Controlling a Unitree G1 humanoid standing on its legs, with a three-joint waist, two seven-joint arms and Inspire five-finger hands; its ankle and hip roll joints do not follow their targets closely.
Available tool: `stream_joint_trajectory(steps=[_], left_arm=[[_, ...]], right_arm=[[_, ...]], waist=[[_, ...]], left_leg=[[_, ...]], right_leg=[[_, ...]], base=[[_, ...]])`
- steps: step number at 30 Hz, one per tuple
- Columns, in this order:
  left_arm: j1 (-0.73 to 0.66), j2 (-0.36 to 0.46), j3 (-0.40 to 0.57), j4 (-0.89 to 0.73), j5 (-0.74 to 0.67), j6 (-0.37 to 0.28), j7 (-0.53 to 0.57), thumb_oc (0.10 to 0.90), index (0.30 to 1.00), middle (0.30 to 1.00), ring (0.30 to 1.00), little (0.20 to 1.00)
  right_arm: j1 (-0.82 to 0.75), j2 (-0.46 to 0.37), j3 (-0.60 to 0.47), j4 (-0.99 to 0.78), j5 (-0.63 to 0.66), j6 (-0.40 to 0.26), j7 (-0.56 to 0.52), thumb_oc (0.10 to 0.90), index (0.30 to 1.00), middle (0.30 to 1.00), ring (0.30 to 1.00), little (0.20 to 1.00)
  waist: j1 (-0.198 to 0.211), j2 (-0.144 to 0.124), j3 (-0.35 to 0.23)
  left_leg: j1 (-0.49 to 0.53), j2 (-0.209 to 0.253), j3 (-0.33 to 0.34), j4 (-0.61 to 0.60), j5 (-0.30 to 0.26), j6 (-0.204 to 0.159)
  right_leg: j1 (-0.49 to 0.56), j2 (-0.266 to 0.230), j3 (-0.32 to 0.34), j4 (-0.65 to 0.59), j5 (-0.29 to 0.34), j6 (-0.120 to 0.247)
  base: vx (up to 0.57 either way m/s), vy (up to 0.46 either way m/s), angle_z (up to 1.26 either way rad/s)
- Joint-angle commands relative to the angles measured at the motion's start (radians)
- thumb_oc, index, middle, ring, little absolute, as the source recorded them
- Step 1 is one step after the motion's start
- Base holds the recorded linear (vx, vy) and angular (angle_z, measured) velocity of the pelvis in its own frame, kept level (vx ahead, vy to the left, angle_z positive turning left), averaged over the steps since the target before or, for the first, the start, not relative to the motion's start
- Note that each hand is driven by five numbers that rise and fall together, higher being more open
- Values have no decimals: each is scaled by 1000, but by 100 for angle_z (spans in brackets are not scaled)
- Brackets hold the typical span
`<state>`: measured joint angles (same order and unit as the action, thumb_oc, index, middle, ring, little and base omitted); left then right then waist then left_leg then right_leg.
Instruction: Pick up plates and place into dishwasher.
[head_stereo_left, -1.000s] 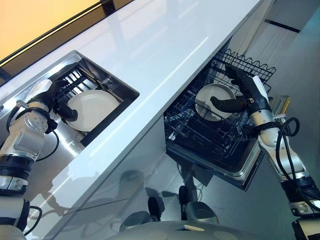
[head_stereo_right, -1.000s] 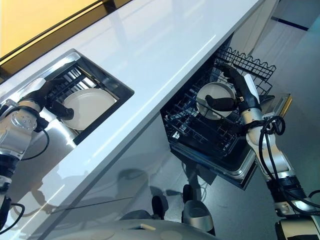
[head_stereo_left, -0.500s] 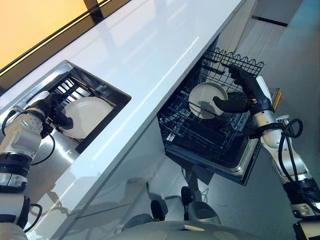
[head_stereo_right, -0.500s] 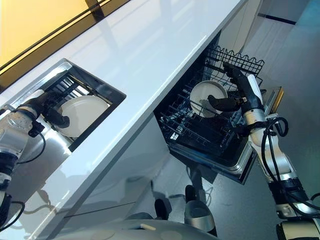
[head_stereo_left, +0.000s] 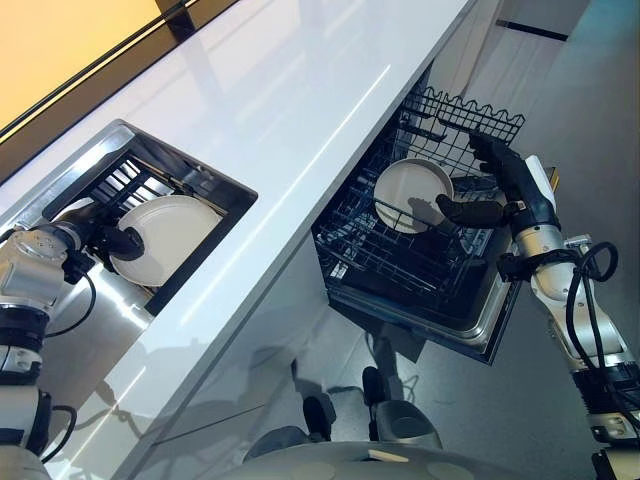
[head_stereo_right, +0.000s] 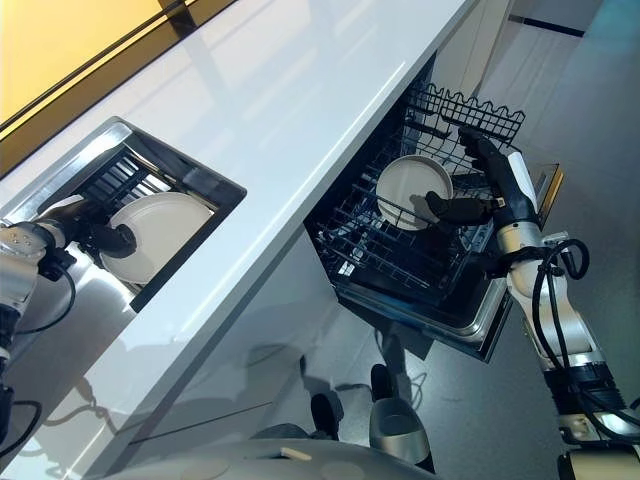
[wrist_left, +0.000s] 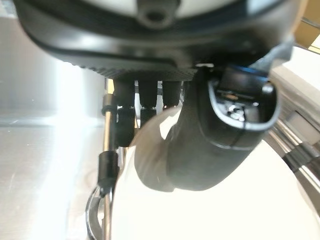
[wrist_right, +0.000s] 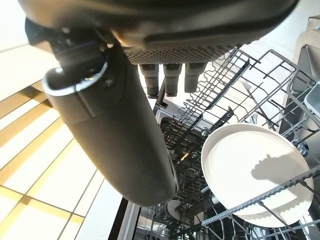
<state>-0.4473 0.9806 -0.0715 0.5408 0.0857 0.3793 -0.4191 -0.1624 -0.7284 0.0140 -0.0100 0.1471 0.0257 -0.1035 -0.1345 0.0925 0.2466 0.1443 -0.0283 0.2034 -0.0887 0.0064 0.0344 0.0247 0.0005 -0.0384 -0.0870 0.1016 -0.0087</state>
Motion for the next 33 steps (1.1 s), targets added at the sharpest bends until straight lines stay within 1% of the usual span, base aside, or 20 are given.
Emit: stream_joint_trajectory(steps=[1, 5, 6, 11, 12, 13, 15, 17, 19, 22, 24, 27, 29, 33], left_arm=[[-28, 41, -11, 26, -47, -50, -7, 100, 300, 300, 300, 200], [-31, 50, -5, 9, -61, -92, 62, 100, 300, 300, 300, 200], [-35, 51, 2, 0, -66, -120, 101, 100, 300, 300, 300, 200], [-59, 64, 21, -45, -50, -207, 246, 100, 300, 300, 300, 200], [-64, 69, 29, -62, -33, -229, 284, 100, 300, 300, 300, 200], [-71, 81, 31, -77, 28, -254, 339, 100, 300, 300, 300, 200], [-81, 105, 32, -100, 100, -281, 428, 100, 300, 300, 300, 200], [-92, 150, 31, -143, 211, -286, 523, 100, 300, 300, 300, 200], [-87, 185, 41, -170, 227, -302, 583, 100, 300, 300, 300, 200], [-35, 209, 96, -240, 277, -314, 651, 100, 300, 300, 300, 200], [13, 216, 138, -273, 310, -321, 687, 100, 300, 300, 300, 200], [72, 213, 183, -313, 333, -322, 722, 100, 300, 300, 300, 200], [100, 212, 210, -327, 334, -330, 734, 100, 300, 300, 300, 200], [130, 205, 240, -356, 310, -352, 794, 100, 300, 300, 300, 200]], right_arm=[[-83, -61, -87, -111, 26, -119, -46, 800, 900, 900, 900, 900], [-92, -57, -75, -103, 27, -123, -67, 800, 900, 900, 900, 900], [-95, -56, -74, -98, 29, -125, -73, 800, 900, 900, 900, 900], [-104, -48, -68, -91, 26, -139, -101, 800, 900, 900, 900, 900], [-105, -47, -70, -87, 24, -146, -111, 800, 900, 900, 900, 900], [-108, -46, -71, -83, 23, -156, -125, 800, 900, 900, 900, 900], [-112, -46, -72, -83, 21, -171, -144, 800, 900, 900, 900, 900], [-114, -53, -83, -91, 21, -186, -160, 800, 900, 900, 900, 900], [-109, -58, -96, -100, 23, -206, -166, 800, 900, 900, 900, 900], [-85, -59, -126, -114, 29, -236, -159, 800, 900, 900, 900, 900], [-77, -56, -137, -125, 33, -252, -151, 800, 900, 900, 900, 900], [-80, -48, -135, -137, 32, -257, -146, 800, 900, 900, 900, 900], [-80, -45, -131, -145, 30, -254, -144, 800, 900, 900, 900, 900], [-94, -43, -122, -153, 40, -262, -141, 800, 900, 900, 900, 900]], waist=[[21, 10, -75], [30, 5, -80], [34, 3, -83], [43, -4, -96], [46, -7, -99], [50, -10, -103], [52, -13, -107], [57, -14, -114], [60, -17, -121], [70, -22, -130], [76, -24, -135], [87, -27, -142], [90, -28, -146], [99, -31, -151]], left_leg=[[-47, -73, -35, 49, -97, 24], [-46, -72, -49, 52, -97, 20], [-45, -71, -52, 51, -96, 18], [-40, -67, -65, 50, -94, 14], [-38, -65, -68, 48, -93, 14], [-35, -63, -73, 44, -91, 12], [-32, -60, -77, 39, -88, 9], [-27, -55, -86, 22, -78, 2], [-24, -52, -90, 13, -74, -3], [-22, -50, -99, 13, -74, -12], [-23, -48, -101, 20, -76, -17], [-26, -47, -107, 31, -79, -20], [-27, -45, -111, 35, -80, -20], [-25, -44, -122, 42, -84, -18]], right_leg=[[-24, 14, -47, 148, -181, 114], [-12, 18, -52, 141, -185, 106], [-7, 19, -56, 140, -188, 104], [6, 21, -68, 143, -201, 95], [10, 21, -72, 144, -203, 92], [16, 21, -77, 143, -206, 90], [21, 22, -82, 145, -210, 87], [26, 24, -92, 143, -212, 84], [31, 26, -96, 137, -213, 81], [44, 31, -99, 115, -208, 78], [49, 33, -102, 107, -206, 76], [56, 32, -108, 111, -211, 72], [56, 31, -112, 121, -220, 70], [62, 27, -118, 138, -232, 65]], base=[[-48, -54, 2], [-49, -56, 2], [-51, -58, 2], [-48, -49, 7], [-40, -54, 14], [-43, -55, 13], [-45, -45, 11], [-52, -44, 9], [-56, -45, 12], [-47, -39, 8], [-43, -37, 10], [-21, -36, 12], [-10, -29, 15], [-12, -30, 15]])
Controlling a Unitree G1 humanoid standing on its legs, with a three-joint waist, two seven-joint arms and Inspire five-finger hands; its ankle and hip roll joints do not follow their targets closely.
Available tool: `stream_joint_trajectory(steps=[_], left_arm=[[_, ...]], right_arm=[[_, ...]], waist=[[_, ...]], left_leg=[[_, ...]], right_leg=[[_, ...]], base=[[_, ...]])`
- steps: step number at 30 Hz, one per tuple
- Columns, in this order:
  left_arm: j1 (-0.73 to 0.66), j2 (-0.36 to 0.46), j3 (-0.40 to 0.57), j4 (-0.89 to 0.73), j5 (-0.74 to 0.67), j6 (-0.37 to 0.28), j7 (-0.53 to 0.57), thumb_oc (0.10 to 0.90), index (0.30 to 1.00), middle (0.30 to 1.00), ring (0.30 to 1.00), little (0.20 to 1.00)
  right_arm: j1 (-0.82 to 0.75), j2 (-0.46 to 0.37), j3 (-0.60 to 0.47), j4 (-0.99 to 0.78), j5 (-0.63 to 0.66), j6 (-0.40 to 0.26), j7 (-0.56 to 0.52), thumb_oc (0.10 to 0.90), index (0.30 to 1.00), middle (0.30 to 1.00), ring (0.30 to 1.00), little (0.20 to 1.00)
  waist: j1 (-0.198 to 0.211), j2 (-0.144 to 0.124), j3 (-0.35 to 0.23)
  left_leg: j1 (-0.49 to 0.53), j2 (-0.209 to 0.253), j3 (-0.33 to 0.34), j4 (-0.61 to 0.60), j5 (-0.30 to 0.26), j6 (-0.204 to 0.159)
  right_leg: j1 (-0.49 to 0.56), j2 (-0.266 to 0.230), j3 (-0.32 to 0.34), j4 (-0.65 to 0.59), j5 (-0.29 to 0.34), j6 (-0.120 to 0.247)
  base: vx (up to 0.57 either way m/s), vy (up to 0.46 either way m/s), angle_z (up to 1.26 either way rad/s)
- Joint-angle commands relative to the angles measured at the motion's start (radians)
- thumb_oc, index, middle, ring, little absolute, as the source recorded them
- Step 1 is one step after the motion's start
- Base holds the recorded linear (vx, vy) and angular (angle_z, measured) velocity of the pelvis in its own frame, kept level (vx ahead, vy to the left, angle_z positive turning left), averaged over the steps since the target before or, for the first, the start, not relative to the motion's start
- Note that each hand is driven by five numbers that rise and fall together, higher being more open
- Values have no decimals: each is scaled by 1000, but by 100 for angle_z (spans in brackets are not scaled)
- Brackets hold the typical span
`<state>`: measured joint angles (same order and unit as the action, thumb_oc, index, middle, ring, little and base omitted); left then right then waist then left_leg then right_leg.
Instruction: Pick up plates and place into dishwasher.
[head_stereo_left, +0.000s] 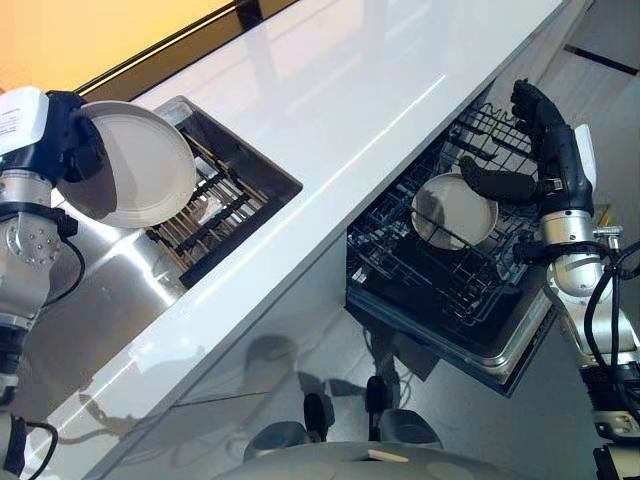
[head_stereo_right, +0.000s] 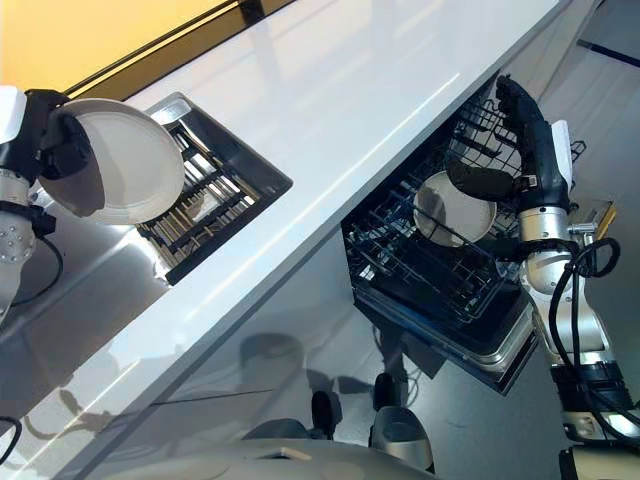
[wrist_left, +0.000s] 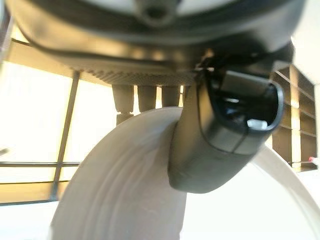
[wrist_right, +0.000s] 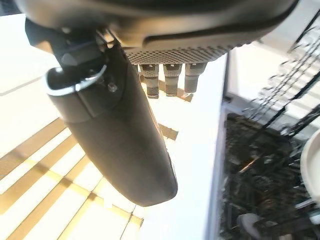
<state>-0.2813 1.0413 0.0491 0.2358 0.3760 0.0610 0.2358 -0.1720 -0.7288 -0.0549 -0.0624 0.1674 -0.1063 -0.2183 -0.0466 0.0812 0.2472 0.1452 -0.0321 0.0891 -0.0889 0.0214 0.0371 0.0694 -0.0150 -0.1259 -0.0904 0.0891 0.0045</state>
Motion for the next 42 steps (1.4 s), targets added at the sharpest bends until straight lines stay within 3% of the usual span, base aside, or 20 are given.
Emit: stream_joint_trajectory(steps=[1, 11, 18, 30, 35, 42], left_arm=[[-32, 144, 126, -56, 7, -47, 161, 100, 300, 300, 300, 200], [8, 9, 216, -237, -45, -245, 376, 100, 300, 300, 300, 200], [-51, -66, 150, -343, 108, -315, 487, 100, 300, 300, 300, 200], [-215, -124, -36, -406, 188, -351, 581, 100, 300, 300, 300, 200], [-269, -134, -97, -412, 204, -365, 590, 100, 300, 300, 300, 200], [-296, -158, -150, -411, 219, -378, 582, 100, 300, 300, 300, 200]], right_arm=[[-89, -41, -51, -106, 29, -139, -25, 800, 900, 900, 900, 900], [-126, 24, -24, -231, 169, -195, 136, 800, 900, 900, 900, 900], [-200, 75, 76, -295, 239, -176, 280, 800, 900, 900, 900, 900], [-308, 161, 252, -310, 312, -97, 319, 800, 900, 900, 900, 900], [-318, 183, 284, -296, 360, -56, 338, 800, 900, 900, 900, 900], [-336, 211, 306, -289, 381, -53, 336, 800, 900, 900, 900, 900]], waist=[[13, -20, -152], [38, -35, -168], [47, -48, -183], [41, -49, -198], [32, -48, -205], [28, -53, -207]], left_leg=[[-24, -41, -11, 43, -100, -21], [-20, -39, -41, 41, -100, -24], [-16, -43, -51, 33, -98, -31], [-21, -37, -47, 45, -99, -25], [-4, -37, -50, 18, -90, -27], [-12, -44, -30, 48, -104, -29]], right_leg=[[20, 43, -33, 141, -221, 51], [25, 36, -56, 165, -242, 42], [35, 36, -68, 132, -228, 39], [18, 33, -57, 182, -246, 38], [25, 37, -53, 170, -238, 41], [32, 42, -40, 125, -208, 42]], base=[[-4, -33, 19], [5, -30, 10], [-7, -20, 8], [0, 0, 0], [0, 0, 0], [2, 4, -3]])
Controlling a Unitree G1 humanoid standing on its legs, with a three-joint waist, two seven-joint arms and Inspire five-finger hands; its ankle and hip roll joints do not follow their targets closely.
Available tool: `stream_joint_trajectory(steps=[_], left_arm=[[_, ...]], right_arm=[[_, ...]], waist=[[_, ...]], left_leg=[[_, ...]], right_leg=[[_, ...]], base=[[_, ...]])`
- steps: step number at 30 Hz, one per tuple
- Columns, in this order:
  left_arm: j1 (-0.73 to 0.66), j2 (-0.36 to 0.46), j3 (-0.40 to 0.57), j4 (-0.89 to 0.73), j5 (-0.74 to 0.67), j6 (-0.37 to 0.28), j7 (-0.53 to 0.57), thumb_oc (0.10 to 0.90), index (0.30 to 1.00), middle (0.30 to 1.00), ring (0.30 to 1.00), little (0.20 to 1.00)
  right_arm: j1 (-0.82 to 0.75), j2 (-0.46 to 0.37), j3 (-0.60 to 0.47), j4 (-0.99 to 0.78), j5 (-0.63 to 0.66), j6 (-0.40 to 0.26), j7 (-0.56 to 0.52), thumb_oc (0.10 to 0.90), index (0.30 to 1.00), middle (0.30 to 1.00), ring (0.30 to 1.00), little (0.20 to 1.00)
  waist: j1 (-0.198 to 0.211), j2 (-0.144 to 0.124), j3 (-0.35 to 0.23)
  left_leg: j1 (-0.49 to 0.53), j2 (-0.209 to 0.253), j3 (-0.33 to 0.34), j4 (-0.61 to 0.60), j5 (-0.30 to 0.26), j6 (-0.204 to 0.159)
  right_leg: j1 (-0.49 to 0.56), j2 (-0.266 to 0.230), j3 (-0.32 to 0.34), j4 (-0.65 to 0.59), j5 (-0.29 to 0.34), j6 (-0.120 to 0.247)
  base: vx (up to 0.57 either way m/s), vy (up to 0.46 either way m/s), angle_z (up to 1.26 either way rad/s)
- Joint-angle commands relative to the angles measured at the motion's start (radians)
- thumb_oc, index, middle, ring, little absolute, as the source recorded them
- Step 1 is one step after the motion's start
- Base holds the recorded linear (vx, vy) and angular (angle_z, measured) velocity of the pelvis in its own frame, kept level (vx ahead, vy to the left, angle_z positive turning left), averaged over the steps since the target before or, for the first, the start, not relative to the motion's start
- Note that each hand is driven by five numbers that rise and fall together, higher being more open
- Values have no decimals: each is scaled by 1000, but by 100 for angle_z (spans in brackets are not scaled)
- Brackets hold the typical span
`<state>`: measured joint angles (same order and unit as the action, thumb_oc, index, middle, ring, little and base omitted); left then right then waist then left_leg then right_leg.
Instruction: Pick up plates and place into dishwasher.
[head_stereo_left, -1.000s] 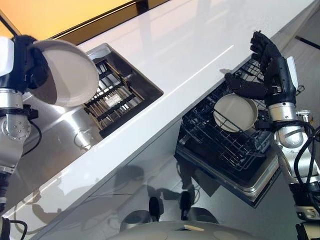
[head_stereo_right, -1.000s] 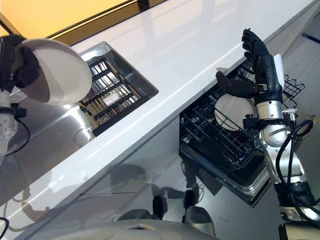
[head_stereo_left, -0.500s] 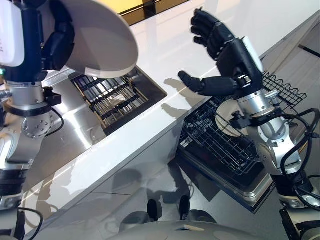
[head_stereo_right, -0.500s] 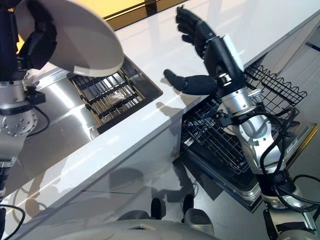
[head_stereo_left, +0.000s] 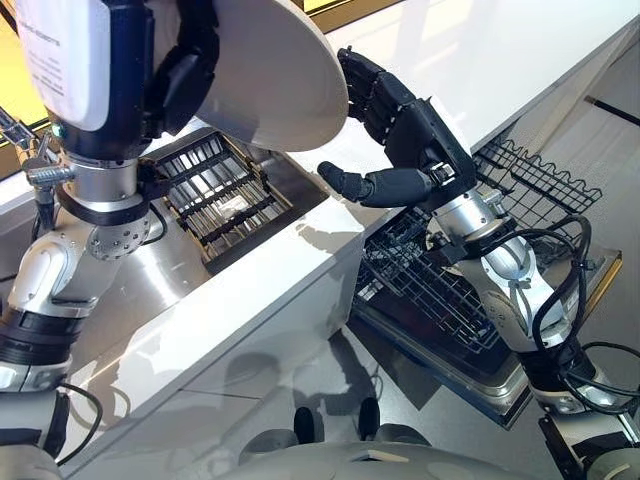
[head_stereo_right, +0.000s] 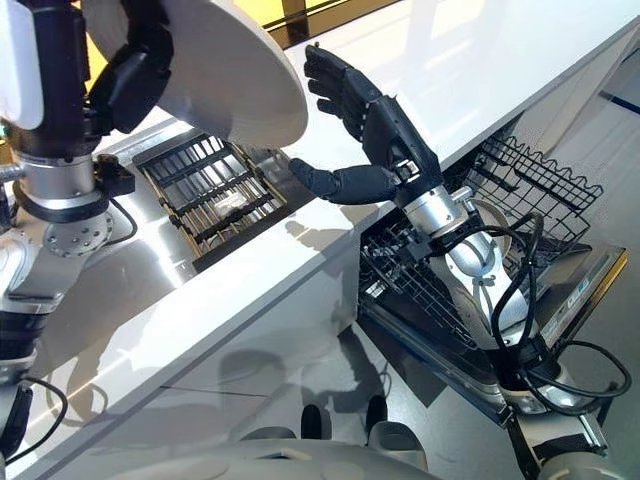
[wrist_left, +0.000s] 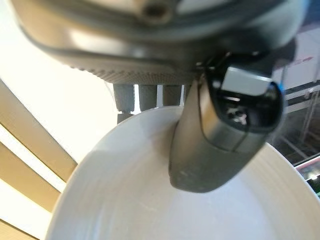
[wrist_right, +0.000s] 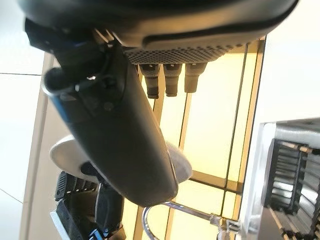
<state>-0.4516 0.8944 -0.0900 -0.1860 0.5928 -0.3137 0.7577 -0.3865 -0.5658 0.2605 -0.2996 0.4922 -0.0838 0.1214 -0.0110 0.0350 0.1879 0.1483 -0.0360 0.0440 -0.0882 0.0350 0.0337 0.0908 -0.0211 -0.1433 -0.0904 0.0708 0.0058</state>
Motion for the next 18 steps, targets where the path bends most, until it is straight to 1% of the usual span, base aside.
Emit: stream_joint_trajectory(steps=[1, 5, 11, 18], left_arm=[[-126, -18, -17, 8, 8, -2, 59, 100, 300, 300, 300, 200], [-126, -35, -40, 4, 10, -11, 63, 100, 300, 300, 300, 200], [-148, -55, -71, 4, 0, -15, 38, 100, 300, 300, 300, 200], [-159, -86, -114, 12, 6, -21, 24, 100, 300, 300, 300, 200]], right_arm=[[-122, 54, -9, -50, 61, -75, -6, 800, 900, 900, 900, 900], [-123, 66, 0, -50, 61, -71, -32, 800, 900, 900, 900, 900], [-113, 83, 4, -48, 79, -72, -31, 800, 900, 900, 900, 900], [-112, 107, 9, -49, 88, -84, -50, 800, 900, 900, 900, 900]], waist=[[-8, -7, -148], [-11, -6, -150], [-17, -5, -147], [-21, -7, -149]], left_leg=[[-16, -40, 16, 49, -119, -25], [-20, -38, 19, 53, -120, -19], [-13, -35, 14, 48, -119, -9], [-6, -38, 12, 38, -118, -11]], right_leg=[[11, 48, -20, 124, -190, 40], [3, 49, -12, 145, -200, 39], [-6, 47, -6, 188, -222, 38], [4, 51, -6, 161, -208, 39]], base=[[2, 10, -7], [4, 13, -5], [3, 3, -2], [-1, -1, 0]])
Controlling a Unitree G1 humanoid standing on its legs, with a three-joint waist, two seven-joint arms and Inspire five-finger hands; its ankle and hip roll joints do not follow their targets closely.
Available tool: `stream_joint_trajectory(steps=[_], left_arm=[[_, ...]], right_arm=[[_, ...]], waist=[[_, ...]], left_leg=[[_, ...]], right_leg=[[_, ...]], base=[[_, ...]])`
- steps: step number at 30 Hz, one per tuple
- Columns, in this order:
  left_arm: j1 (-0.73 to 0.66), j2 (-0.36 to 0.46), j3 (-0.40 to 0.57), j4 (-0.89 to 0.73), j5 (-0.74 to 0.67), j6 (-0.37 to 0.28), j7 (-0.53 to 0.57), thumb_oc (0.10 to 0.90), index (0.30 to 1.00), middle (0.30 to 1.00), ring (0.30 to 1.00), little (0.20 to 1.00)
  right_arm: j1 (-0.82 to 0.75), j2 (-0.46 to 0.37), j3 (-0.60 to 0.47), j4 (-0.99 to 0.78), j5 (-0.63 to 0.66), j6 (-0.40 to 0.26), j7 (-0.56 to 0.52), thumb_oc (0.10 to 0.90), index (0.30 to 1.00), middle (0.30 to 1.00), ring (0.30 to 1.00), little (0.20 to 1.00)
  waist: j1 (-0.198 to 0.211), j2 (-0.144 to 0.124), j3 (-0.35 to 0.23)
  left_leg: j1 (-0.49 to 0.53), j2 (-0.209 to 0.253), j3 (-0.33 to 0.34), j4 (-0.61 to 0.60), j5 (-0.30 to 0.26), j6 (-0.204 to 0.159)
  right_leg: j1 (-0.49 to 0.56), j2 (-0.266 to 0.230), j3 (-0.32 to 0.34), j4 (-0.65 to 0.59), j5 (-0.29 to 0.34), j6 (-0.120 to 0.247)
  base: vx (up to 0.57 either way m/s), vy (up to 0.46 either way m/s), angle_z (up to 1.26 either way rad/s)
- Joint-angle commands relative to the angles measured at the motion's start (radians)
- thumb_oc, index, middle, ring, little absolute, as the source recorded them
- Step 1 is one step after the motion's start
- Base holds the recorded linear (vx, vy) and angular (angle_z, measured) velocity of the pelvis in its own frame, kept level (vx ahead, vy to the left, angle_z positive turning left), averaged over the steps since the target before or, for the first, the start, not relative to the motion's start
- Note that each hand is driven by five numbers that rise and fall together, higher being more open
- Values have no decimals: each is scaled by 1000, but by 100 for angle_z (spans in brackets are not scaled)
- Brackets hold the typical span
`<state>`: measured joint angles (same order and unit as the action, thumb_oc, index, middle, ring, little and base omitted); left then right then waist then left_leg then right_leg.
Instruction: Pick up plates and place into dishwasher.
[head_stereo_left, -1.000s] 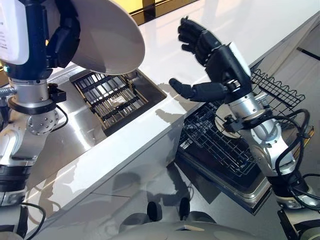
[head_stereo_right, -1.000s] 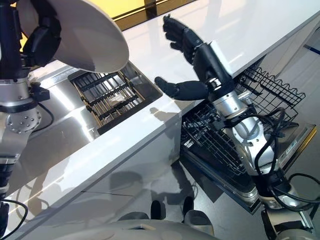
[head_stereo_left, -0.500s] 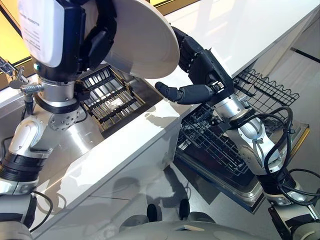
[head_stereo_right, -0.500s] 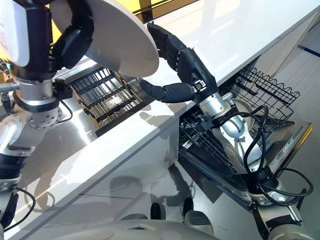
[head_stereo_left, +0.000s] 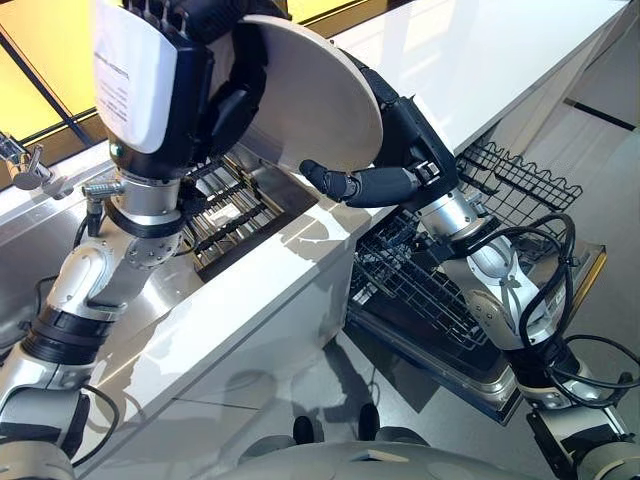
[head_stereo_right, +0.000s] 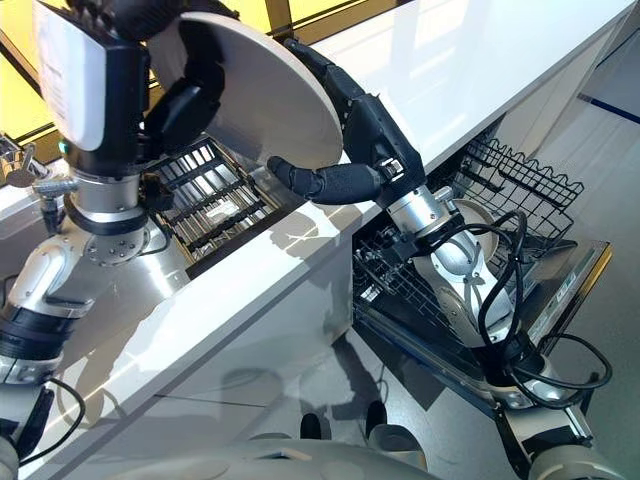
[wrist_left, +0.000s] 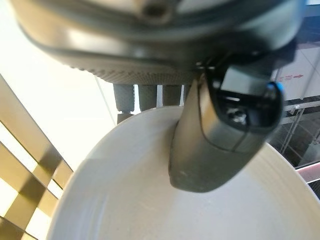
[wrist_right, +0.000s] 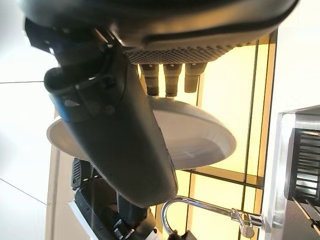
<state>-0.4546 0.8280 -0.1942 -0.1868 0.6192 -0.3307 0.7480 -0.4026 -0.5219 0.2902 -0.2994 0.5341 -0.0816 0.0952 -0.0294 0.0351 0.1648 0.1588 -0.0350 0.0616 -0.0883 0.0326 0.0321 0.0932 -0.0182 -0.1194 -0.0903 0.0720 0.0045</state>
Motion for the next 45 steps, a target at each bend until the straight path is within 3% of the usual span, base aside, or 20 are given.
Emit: stream_joint_trajectory(steps=[1, 2, 3, 5, 6, 17, 28, 29, 30, 39, 45], left_arm=[[-154, -24, -13, 12, -18, -8, 31, 100, 300, 300, 300, 200], [-152, -29, -18, 12, -14, -11, 32, 100, 300, 300, 300, 200], [-150, -35, -22, 8, -12, -14, 26, 100, 300, 300, 300, 200], [-146, -45, -30, 4, -7, -20, 22, 100, 300, 300, 300, 200], [-143, -50, -34, 0, -5, -24, 17, 100, 300, 300, 300, 200], [-145, -84, -73, -33, 34, -70, 3, 100, 300, 300, 300, 200], [-158, -91, -86, -73, 116, -141, 109, 100, 300, 300, 300, 200], [-151, -92, -80, -77, 86, -137, 96, 391, 549, 549, 549, 491], [-145, -92, -74, -78, 48, -128, 81, 800, 900, 900, 900, 900], [-76, -107, 11, -76, -197, -73, -65, 800, 900, 900, 900, 900], [-13, -97, 74, -36, -488, 22, -310, 800, 900, 900, 900, 900]], right_arm=[[-96, 66, -20, -50, 46, -86, -29, 800, 900, 900, 900, 900], [-96, 70, -17, -50, 41, -88, -35, 800, 900, 900, 900, 900], [-97, 73, -17, -48, 41, -89, -40, 729, 839, 839, 839, 829], [-96, 78, -15, -45, 41, -93, -49, 243, 422, 422, 422, 343], [-96, 80, -13, -45, 38, -95, -57, 127, 324, 324, 324, 227], [-80, 99, -12, -43, 34, -111, -91, 100, 300, 300, 300, 200], [-78, 93, -18, -46, 41, -121, -123, 100, 300, 300, 300, 200], [-78, 92, -21, -46, 33, -129, -132, 100, 300, 300, 300, 200], [-76, 91, -25, -46, 18, -141, -141, 100, 300, 300, 300, 200], [-46, 46, -112, -58, -200, -217, -302, 100, 300, 300, 300, 200], [-19, -20, -221, -16, -369, -250, -461, 100, 300, 300, 300, 200]], waist=[[-2, -7, -126], [-2, -7, -127], [-3, -8, -127], [-2, -9, -127], [-2, -10, -127], [-4, -9, -127], [-2, -10, -136], [0, -10, -137], [1, -10, -137], [-4, -2, -130], [-4, 1, -120]], left_leg=[[-18, -39, -4, 42, -117, -10], [-20, -40, -2, 46, -119, -11], [-21, -41, -1, 50, -120, -11], [-25, -43, 2, 59, -124, -12], [-26, -44, 4, 64, -126, -12], [-30, -42, 0, 66, -127, -3], [-26, -48, -4, 49, -122, -10], [-27, -48, -3, 47, -120, -12], [-29, -48, -4, 46, -118, -13], [-34, -36, -14, 36, -109, -2], [-20, -39, -18, 48, -124, 5]], right_leg=[[2, 48, -29, 155, -206, 40], [3, 48, -28, 149, -203, 40], [4, 49, -26, 143, -199, 39], [6, 50, -23, 131, -192, 38], [7, 51, -21, 123, -187, 38], [-4, 49, -15, 156, -203, 38], [7, 51, -22, 101, -175, 39], [8, 52, -22, 93, -169, 39], [9, 53, -22, 88, -166, 40], [-21, 51, -10, 177, -210, 39], [-14, 48, -9, 191, -221, 42]], base=[[-7, -4, -4], [-7, 0, -4], [0, 0, 0], [0, 0, 0], [-6, 6, -3], [0, 1, 0], [0, 0, 0], [0, 0, 0], [0, 0, 0], [0, -1, 0], [6, -11, 2]])
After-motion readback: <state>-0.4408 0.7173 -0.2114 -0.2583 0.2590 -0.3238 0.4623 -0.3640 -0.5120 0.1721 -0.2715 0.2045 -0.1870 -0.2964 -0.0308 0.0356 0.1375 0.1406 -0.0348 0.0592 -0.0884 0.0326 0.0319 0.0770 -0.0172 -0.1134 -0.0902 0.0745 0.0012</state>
